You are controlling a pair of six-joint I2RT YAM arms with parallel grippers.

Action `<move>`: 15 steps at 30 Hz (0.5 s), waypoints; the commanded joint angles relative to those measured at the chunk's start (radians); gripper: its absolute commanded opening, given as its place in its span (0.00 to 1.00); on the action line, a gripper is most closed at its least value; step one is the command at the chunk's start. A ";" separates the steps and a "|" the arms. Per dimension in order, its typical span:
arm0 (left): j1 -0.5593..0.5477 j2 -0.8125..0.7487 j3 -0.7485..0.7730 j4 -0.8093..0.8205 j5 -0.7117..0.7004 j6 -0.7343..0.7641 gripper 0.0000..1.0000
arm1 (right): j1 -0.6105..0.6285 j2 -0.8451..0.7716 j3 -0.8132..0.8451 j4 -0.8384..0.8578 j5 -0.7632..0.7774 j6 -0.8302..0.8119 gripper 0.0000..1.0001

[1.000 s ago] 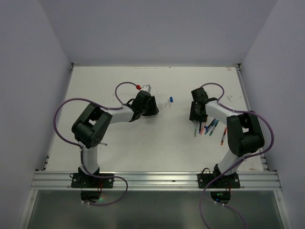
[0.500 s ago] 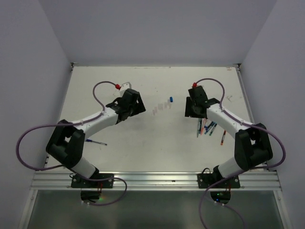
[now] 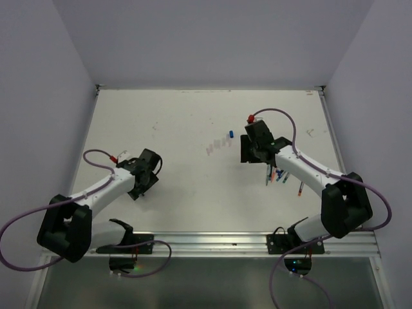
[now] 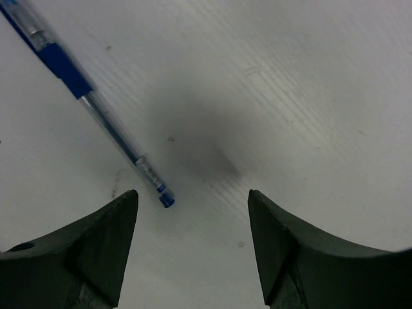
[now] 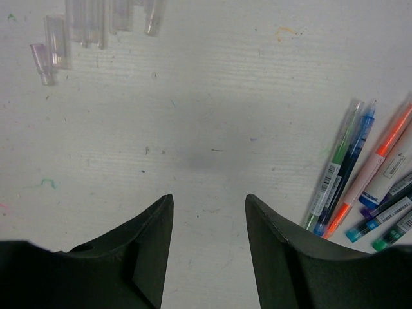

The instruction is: Open the pen caps

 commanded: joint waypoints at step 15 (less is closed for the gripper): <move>0.092 -0.064 -0.081 0.028 -0.058 -0.088 0.66 | 0.045 -0.102 -0.054 0.038 -0.025 0.007 0.52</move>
